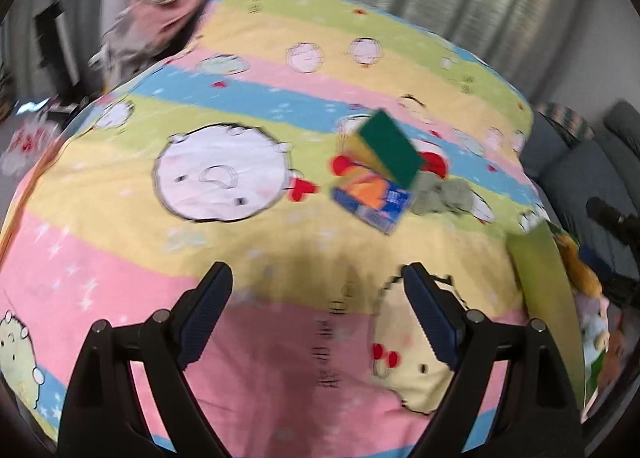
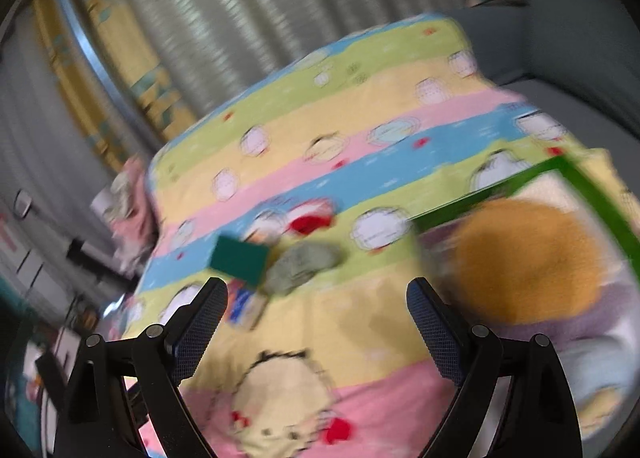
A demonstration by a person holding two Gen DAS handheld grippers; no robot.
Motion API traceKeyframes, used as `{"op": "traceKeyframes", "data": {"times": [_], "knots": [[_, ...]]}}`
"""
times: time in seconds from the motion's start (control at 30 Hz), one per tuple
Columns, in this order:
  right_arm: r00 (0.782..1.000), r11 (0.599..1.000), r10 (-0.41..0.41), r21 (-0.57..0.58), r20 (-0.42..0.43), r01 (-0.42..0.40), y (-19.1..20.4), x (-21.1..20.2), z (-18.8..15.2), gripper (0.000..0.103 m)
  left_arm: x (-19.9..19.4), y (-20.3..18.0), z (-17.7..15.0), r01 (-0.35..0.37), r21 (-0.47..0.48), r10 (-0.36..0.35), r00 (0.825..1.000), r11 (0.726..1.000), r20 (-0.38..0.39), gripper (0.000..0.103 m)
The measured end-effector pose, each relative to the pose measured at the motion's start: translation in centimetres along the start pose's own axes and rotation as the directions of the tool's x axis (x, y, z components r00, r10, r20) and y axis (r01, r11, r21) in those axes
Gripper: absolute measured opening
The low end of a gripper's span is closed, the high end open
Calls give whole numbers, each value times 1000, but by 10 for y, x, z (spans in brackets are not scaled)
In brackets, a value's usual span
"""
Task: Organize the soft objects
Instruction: 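Return the right gripper to the bed and grasp the Tempo tissue pack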
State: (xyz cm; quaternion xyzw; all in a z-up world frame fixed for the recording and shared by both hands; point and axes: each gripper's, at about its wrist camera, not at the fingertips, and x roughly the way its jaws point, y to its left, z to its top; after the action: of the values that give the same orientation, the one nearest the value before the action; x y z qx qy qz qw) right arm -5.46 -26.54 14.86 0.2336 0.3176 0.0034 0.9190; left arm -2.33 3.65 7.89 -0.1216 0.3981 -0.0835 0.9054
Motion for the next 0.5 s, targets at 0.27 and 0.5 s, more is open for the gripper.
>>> {"op": "traceKeyframes", "data": {"times": [0.27,0.5], "knots": [[977,999,-17,-44,-211,8,69,94,-23,92,-2,37,11,-94,-55,94,996,994,-10,87],[936,997,-71,-31,-346,64,110,183,-32,92,-7,64,12,-123,-105,122,992,987,-19,87]]}}
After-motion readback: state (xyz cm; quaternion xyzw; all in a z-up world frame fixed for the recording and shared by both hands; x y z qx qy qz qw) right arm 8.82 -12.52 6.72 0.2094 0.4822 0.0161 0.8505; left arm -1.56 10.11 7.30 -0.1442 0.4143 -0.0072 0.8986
